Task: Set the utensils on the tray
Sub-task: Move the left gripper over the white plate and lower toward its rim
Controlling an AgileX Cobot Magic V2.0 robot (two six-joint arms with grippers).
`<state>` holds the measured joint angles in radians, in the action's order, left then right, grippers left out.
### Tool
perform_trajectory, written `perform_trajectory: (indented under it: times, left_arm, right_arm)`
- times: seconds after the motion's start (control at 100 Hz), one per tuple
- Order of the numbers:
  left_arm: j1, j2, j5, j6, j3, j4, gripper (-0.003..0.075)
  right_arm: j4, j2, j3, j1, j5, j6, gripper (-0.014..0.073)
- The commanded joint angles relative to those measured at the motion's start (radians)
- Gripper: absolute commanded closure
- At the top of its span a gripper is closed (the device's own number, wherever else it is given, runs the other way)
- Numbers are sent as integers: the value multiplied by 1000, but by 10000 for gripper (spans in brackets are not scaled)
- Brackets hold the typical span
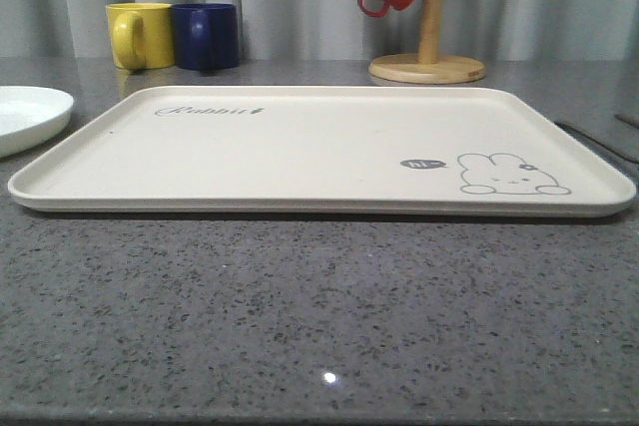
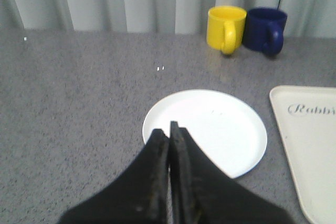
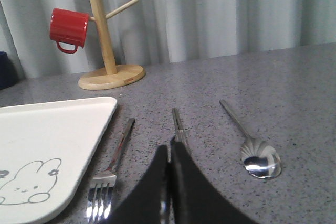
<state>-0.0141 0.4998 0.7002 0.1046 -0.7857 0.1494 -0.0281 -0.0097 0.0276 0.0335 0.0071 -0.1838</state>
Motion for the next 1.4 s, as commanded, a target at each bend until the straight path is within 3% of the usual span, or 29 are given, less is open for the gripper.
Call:
perform_trajectory:
  times: [0.0,0.42,0.52,0.64,0.76,1.08,1.39]
  left_arm:
    - [-2,114,38,-21,-111,4,738]
    - [-2,396,139,-30,-199,4,722]
    - [-2,408,152,-31,-199,4,608]
    - [-2,409,148,-28,-199,0,365]
    - [-2,421,148,-28,-200,-2,251]
    - [-4,675,199,-40,-357,-18,248]
    - [-75,958,320,-189,-610,-139,248]
  right_arm:
    - [-1,-23,-18,1,-75,2,670]
    - [-1,-23,-18,1,-75,2,670]
    - [-1,-23,-18,1,-75,2,670]
    - [-1,-23,-18,1,-75,2,670]
    - [-1,-23,-18,1,-75,2,670]
    - [-1,-23,-18,1,-75,2,670]
    - [-1,-23,-18,1,-75,2,670]
